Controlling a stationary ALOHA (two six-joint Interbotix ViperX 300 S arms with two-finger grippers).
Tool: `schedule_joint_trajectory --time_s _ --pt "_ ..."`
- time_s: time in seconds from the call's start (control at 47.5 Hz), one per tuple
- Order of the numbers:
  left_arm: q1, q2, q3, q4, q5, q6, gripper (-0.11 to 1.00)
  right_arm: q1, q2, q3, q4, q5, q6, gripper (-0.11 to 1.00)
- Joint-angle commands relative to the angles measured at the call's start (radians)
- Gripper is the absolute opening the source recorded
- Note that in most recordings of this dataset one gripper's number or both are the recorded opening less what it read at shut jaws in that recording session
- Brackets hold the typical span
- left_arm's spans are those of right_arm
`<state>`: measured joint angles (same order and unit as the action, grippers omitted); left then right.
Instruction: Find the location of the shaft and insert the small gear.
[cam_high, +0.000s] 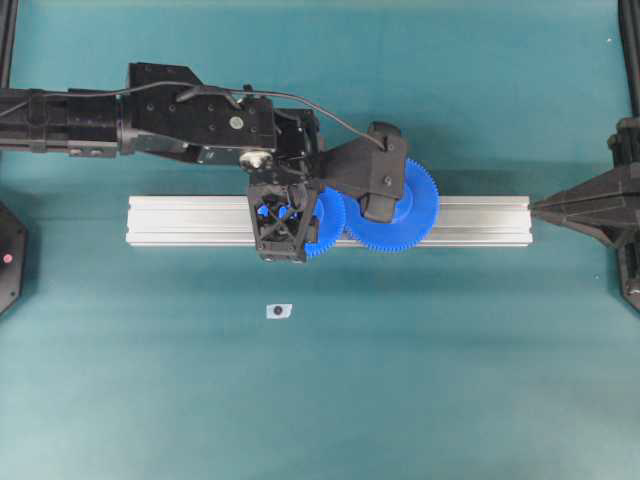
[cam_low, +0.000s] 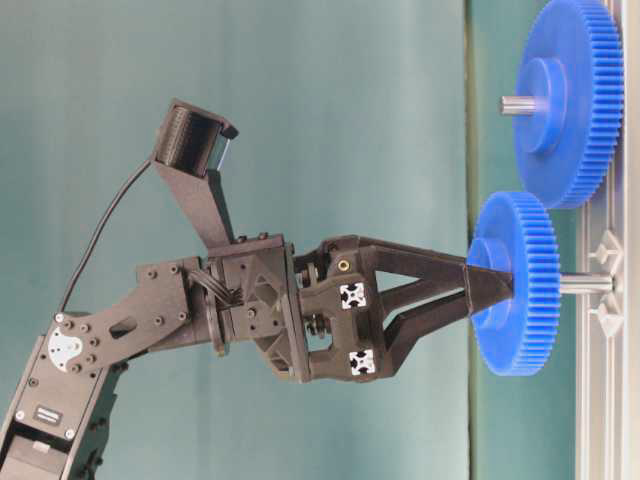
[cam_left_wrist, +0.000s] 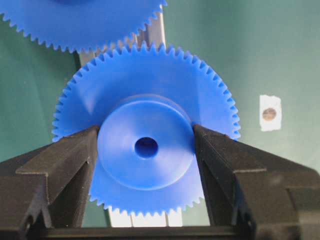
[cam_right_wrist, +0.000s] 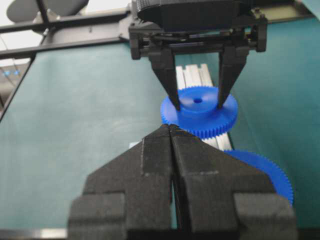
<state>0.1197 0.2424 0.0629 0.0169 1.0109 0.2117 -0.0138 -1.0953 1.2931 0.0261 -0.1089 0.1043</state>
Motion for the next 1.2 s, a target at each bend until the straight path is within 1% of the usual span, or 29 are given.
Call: schedule_joint_trajectory --time_s 0.0,0.506,0.548,0.632,0.653,0.822,1.18 --pt "0.046 -0.005 -0.008 0.011 -0.011 0.002 0.63 -0.002 0.008 -0.014 0.0 -0.005 0.008 -0.03" --pt "0.044 -0.054 -0.017 0.009 -0.005 -0.012 0.64 -0.002 0.006 -0.014 0.0 -0.005 0.008 -0.03" --pt "0.044 -0.055 -0.017 0.011 -0.005 -0.015 0.69 -0.002 0.006 -0.014 0.0 -0.005 0.008 -0.03" --pt "0.04 -0.058 -0.018 0.011 -0.005 -0.017 0.87 -0.002 0.006 -0.014 0.0 -0.005 0.008 -0.03" --pt "0.037 -0.058 -0.02 0.011 -0.005 -0.017 0.89 -0.002 0.008 -0.015 0.0 -0.005 0.008 -0.03" --pt "0.021 -0.06 -0.02 0.011 0.006 -0.015 0.83 -0.002 0.008 -0.017 0.0 -0.005 0.008 -0.03" --pt "-0.026 -0.067 -0.031 0.011 0.046 -0.026 0.83 -0.002 0.008 -0.017 0.0 -0.005 0.009 -0.03"
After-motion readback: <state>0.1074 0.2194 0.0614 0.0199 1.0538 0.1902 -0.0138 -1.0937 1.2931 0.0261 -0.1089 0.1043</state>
